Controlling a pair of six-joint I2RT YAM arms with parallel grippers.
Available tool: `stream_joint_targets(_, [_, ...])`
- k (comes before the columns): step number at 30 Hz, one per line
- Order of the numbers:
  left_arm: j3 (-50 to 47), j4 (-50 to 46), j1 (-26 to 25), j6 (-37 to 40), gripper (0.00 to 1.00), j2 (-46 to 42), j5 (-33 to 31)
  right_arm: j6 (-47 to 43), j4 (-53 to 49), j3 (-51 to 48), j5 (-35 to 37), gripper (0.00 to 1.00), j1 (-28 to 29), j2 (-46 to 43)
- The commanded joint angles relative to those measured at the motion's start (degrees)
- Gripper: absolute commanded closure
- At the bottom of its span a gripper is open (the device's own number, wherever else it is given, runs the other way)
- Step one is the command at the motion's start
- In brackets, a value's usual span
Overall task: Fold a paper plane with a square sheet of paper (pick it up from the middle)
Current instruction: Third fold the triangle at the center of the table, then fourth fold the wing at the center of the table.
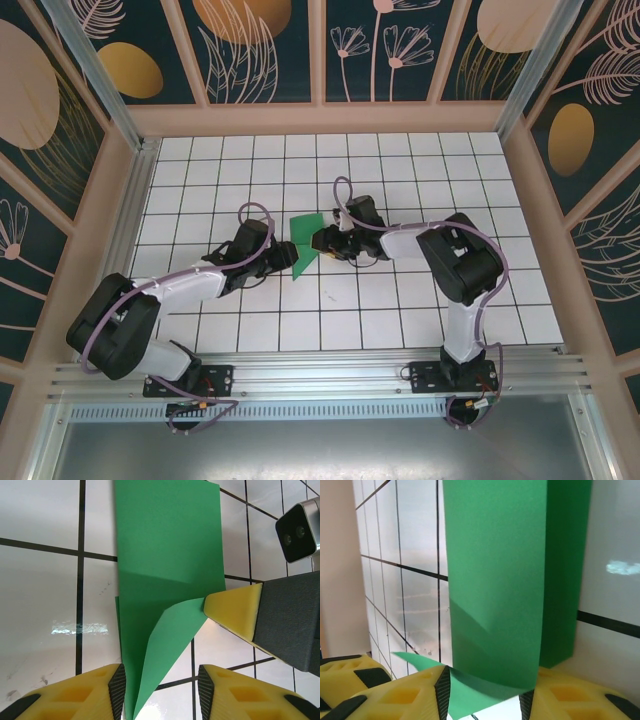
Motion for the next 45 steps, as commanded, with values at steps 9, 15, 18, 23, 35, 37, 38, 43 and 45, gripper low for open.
stream_joint_targets(9, [-1.0, -0.4, 0.1, -0.5, 0.55, -0.5, -2.1, -1.0, 8.7, -0.3, -2.6, 0.73, 0.9, 2.8])
stream_joint_targets(15, [-1.8, -0.7, 0.1, -0.2, 0.53, -1.9, -3.0, 1.2, 6.7, -0.7, 1.8, 0.9, 1.6, 1.2])
stream_joint_targets(18, [-2.4, 0.5, 0.1, 1.3, 0.5, -2.9, -2.2, 3.7, 2.2, -1.0, 8.4, 0.91, 2.4, -2.0])
stream_joint_targets(23, [-4.6, 5.0, 0.0, 5.2, 0.45, -5.0, 1.2, 9.0, -9.2, -0.9, 21.5, 0.92, 5.9, -8.3])
stream_joint_targets(35, [-10.5, 24.1, -5.3, 14.3, 0.45, -4.9, 8.0, 26.1, -25.4, -1.5, 34.2, 0.97, 8.5, -14.2])
stream_joint_targets(37, [-9.7, 24.8, -6.5, 14.7, 0.46, -2.9, 7.7, 27.7, -26.2, -1.2, 34.3, 0.97, 8.5, -14.4])
stream_joint_targets(38, [-9.0, 24.6, -7.3, 15.3, 0.47, -1.8, 7.1, 28.7, -26.7, -1.1, 34.3, 0.97, 8.5, -14.5])
stream_joint_targets(43, [-5.3, 22.8, -9.5, 16.9, 0.55, 3.9, 4.9, 32.6, -27.4, -1.2, 32.0, 0.98, 8.3, -15.0])
stream_joint_targets(45, [-4.0, 22.6, -9.7, 17.1, 0.57, 5.7, 5.2, 33.6, -27.3, -1.0, 30.6, 0.98, 8.3, -14.9])
